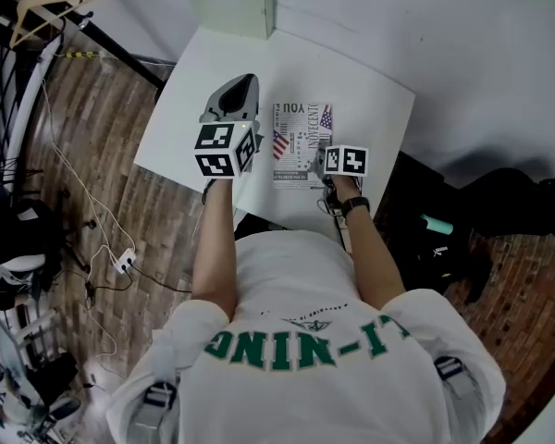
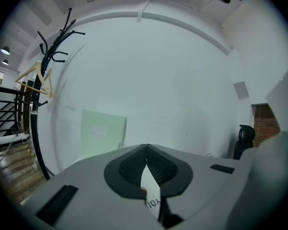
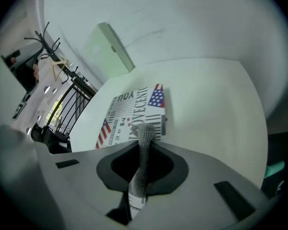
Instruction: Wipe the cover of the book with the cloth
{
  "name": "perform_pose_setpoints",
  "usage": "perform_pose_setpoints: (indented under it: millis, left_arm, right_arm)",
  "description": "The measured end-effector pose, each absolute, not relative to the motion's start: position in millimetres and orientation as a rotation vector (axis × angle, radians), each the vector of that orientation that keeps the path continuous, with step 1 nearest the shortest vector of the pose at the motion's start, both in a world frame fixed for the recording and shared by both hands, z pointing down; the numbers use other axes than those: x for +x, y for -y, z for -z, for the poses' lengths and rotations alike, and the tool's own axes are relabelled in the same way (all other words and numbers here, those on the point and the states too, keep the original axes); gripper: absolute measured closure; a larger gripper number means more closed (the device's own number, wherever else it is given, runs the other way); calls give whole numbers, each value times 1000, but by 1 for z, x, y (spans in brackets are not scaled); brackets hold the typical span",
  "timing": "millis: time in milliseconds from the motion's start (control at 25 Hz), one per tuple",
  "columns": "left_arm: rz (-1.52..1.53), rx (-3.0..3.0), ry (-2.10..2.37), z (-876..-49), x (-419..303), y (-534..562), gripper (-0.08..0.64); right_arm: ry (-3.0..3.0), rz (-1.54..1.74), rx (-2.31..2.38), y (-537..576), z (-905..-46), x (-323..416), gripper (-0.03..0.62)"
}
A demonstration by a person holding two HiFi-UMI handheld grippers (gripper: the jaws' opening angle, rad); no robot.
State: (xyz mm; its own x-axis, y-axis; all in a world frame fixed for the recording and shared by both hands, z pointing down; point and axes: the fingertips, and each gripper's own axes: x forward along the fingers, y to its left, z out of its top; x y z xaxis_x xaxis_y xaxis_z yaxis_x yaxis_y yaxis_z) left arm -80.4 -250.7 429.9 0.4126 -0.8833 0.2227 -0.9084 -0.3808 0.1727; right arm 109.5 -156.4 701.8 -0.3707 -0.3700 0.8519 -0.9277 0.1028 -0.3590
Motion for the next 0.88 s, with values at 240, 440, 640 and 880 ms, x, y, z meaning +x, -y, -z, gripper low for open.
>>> perform_pose_setpoints:
  millis: [240, 440, 640, 880]
  left_arm:
    - [-137, 2436, 1524, -428, -62, 249, 546]
    - [-136, 2421, 1545, -429, -71, 245, 546]
    - [-67, 2362, 1564, -424, -89, 244, 546]
    - [-14, 2328, 1608, -411, -105, 239, 546]
  right_arm:
    - [1763, -1243, 1361, 156, -700, 139, 554]
    - [1804, -1240, 1300, 155, -696, 108, 554]
    - [1934, -1120, 1023, 143, -692, 10, 554]
    - [1966, -1130, 852, 119, -704, -32, 554]
